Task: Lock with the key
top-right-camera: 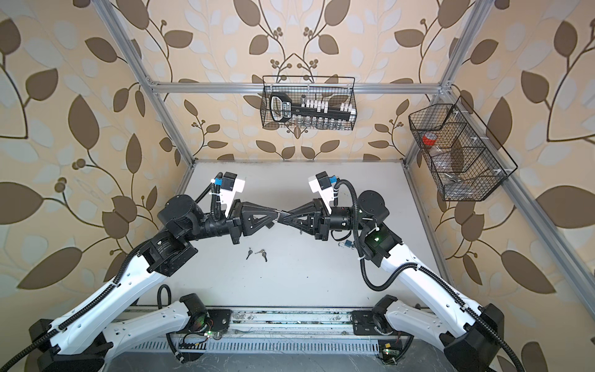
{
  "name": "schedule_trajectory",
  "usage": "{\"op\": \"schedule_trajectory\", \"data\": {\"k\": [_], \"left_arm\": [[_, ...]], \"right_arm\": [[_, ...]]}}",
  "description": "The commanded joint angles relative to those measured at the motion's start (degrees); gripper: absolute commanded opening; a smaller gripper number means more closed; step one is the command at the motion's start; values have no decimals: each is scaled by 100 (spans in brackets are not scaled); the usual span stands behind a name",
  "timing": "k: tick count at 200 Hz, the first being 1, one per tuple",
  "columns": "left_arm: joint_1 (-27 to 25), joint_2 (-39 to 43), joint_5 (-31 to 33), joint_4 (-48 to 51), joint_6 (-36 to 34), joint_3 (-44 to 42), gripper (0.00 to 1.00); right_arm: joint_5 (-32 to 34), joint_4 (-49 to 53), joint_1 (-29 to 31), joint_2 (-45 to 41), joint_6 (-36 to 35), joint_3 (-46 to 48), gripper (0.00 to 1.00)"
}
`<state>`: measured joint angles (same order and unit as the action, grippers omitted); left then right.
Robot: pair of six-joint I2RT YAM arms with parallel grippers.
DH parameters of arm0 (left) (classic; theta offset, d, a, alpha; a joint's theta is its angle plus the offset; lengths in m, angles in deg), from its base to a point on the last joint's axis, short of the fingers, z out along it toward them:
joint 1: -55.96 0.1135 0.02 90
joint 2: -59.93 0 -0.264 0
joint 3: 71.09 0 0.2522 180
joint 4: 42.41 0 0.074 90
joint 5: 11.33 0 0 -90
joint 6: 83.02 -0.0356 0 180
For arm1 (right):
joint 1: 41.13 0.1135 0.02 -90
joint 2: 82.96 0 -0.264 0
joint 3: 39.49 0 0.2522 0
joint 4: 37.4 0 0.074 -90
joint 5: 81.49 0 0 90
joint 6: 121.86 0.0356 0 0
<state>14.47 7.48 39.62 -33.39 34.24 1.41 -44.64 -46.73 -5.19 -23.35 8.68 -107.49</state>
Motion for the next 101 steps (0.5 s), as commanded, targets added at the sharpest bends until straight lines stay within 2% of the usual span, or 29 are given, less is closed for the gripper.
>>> {"op": "schedule_trajectory", "data": {"k": [1, 34, 64, 101], "left_arm": [[-530, -445, -744, 489, -179, -159, 0], [-886, -580, -635, 486, -183, -325, 0], [-948, -445, -465, 462, -170, -430, 0], [-924, 220, 802, 851, -477, -203, 0]], "right_arm": [[591, -317, 142, 134, -63, -373, 0], [543, -302, 147, 178, -88, -479, 0], [574, -183, 150, 138, -180, -428, 0], [745, 811, 146, -159, -1022, -350, 0]]}}
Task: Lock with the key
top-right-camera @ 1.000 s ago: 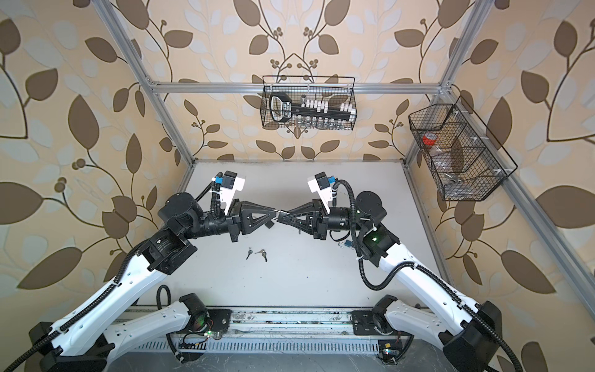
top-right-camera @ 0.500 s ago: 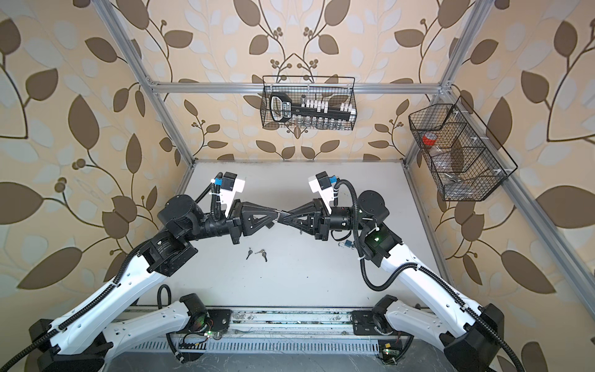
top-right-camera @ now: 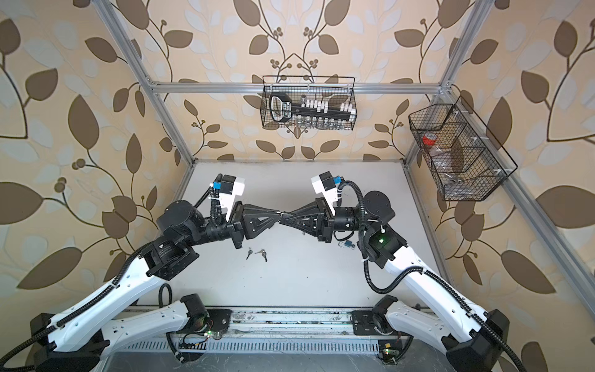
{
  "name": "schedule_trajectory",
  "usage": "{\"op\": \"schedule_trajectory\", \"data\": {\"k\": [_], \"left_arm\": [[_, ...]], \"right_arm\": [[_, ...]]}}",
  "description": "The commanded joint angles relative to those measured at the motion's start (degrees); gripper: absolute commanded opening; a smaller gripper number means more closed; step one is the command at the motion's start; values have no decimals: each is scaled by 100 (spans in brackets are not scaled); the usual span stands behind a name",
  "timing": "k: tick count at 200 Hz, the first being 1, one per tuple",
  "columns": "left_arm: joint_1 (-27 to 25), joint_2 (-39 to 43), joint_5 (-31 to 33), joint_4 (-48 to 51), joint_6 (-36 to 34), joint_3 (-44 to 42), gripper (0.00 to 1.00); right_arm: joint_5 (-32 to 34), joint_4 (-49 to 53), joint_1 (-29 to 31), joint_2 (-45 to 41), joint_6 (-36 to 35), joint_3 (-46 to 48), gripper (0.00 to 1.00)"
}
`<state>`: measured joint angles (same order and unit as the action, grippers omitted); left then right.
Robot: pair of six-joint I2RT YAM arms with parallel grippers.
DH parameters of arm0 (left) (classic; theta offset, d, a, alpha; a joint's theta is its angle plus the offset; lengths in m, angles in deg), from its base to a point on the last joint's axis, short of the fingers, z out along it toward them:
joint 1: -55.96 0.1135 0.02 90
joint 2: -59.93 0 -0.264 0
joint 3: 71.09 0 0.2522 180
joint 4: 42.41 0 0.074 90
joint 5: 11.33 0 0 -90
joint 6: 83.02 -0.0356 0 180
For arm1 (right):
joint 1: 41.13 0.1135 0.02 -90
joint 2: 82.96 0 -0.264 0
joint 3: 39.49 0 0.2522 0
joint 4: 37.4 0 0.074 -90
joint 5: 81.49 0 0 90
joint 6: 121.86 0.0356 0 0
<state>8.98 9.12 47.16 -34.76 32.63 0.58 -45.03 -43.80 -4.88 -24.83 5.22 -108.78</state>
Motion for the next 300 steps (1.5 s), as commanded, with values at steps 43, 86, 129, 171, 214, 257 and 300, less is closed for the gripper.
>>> {"op": "schedule_trajectory", "data": {"k": [43, 86, 129, 171, 214, 257, 300], "left_arm": [[-357, 362, 727, 1430, -579, 305, 0], [-360, 396, 1166, 1786, -623, 453, 0], [-356, 298, 2420, 2495, -459, 737, 0], [-358, 295, 3433, 2722, -217, 730, 0], [-360, 383, 3564, 2523, -92, 582, 0], [-356, 476, 3588, 2492, -9, 472, 0], [-356, 539, 3518, 2473, 28, 406, 0]], "right_arm": [[908, 1550, 121, -459, -1749, 189, 37], [2165, 1869, 117, -917, -2384, 677, 52], [3829, 1711, 270, -1049, -2504, 1152, 53], [4944, 1042, 944, -1050, -2565, 1561, 53], [5780, 308, 1776, -635, -2856, 1560, 51], [6341, -5, 2337, 69, -3255, 1193, 50], [6723, -181, 2447, 339, -3115, 1018, 48]]}}
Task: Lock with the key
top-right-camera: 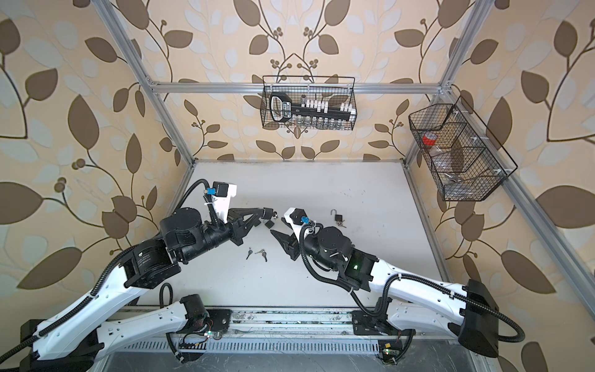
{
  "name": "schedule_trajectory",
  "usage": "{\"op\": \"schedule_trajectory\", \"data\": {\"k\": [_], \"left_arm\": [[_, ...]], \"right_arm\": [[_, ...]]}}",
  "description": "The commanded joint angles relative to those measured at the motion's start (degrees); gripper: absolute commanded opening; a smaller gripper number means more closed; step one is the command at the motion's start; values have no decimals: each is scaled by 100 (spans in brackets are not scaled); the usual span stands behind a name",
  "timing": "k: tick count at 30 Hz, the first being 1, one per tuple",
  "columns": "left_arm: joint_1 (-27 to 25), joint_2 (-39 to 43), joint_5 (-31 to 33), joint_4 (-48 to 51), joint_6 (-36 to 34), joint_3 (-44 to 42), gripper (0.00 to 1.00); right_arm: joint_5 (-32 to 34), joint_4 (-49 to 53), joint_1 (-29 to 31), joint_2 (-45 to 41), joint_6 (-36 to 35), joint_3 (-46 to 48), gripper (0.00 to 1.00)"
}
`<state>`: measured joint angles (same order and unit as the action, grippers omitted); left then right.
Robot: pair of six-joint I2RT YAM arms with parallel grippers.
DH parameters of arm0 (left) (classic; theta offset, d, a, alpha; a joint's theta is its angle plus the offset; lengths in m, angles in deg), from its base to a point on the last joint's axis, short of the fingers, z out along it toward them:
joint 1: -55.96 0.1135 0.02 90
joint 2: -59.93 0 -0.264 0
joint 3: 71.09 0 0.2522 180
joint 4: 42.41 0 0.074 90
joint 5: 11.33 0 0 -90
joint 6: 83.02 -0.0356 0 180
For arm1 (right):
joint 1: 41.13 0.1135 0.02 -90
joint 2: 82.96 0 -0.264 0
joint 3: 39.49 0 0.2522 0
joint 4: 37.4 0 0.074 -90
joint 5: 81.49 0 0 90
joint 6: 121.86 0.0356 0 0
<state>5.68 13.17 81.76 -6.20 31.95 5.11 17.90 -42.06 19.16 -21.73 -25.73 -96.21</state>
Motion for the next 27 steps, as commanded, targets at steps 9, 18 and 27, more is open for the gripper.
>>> {"op": "schedule_trajectory", "data": {"k": [9, 18, 27], "left_arm": [[-30, 113, -49, -443, 99, -64, 0], [-26, 115, -107, -473, 96, -92, 0], [-26, 132, -90, -473, 77, -108, 0]], "right_arm": [[503, -177, 47, 200, -21, -447, 44], [466, -40, 36, 328, 46, -598, 31], [562, 169, 38, 358, 86, -674, 22]]}}
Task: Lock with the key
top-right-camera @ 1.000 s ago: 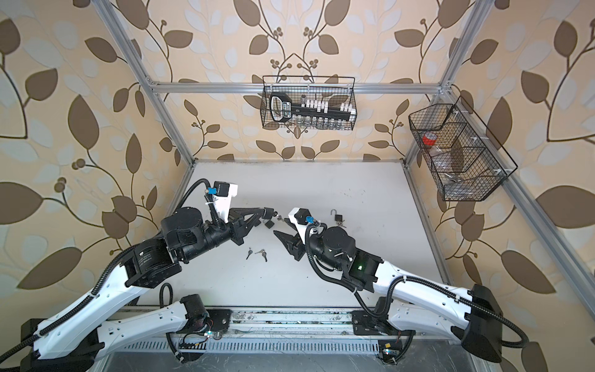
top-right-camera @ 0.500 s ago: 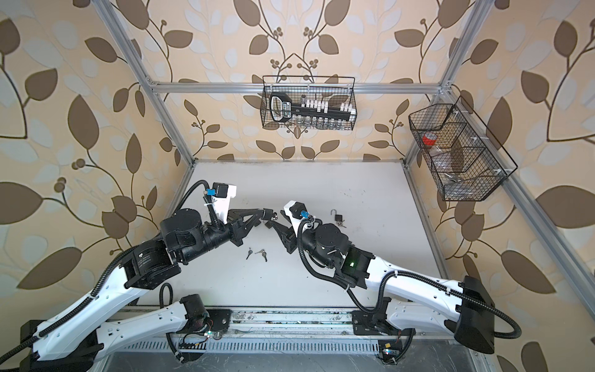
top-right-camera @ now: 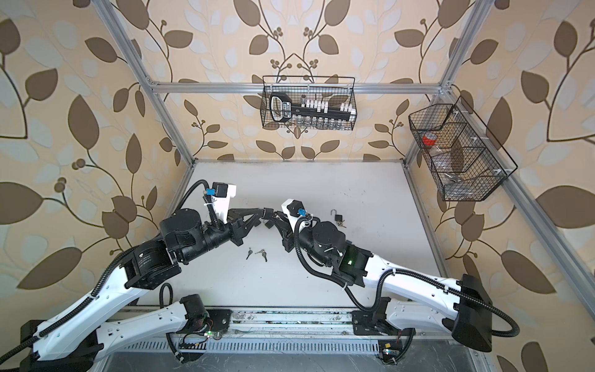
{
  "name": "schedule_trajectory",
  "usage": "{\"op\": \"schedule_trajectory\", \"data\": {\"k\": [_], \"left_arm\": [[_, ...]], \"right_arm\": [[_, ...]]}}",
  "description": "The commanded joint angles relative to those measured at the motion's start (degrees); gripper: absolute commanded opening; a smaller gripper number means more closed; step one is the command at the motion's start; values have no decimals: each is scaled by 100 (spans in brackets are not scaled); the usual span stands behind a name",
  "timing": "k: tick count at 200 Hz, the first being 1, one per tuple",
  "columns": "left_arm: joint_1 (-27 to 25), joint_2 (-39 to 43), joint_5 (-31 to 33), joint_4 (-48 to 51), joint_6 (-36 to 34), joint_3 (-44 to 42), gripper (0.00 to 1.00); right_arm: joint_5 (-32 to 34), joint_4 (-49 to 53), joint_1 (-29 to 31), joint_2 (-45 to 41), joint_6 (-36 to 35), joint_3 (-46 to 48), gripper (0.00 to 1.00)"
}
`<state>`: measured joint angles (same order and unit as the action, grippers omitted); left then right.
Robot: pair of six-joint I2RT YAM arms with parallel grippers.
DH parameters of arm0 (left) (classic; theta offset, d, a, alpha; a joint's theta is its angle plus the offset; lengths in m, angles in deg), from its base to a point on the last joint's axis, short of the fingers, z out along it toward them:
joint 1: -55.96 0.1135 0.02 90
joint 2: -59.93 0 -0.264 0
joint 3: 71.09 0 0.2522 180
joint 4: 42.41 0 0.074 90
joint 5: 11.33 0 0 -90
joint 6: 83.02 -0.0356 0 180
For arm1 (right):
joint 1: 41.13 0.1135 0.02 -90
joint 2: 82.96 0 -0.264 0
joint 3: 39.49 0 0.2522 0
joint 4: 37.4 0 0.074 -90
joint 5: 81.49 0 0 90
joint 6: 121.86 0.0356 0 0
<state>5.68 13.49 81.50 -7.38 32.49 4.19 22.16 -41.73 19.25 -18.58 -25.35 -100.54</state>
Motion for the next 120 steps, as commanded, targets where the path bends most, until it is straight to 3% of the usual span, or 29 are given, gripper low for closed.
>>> {"op": "schedule_trajectory", "data": {"k": [1, 98, 120], "left_arm": [[-26, 110, -55, -360, 23, -29, 0], [-26, 221, -17, -393, 27, -74, 0], [-26, 258, -98, -462, -10, -113, 0]], "right_arm": [[145, 155, 32, 41, 53, -246, 21], [338, 399, 26, -46, 158, -272, 0], [427, 454, -19, -88, 260, -223, 0]]}}
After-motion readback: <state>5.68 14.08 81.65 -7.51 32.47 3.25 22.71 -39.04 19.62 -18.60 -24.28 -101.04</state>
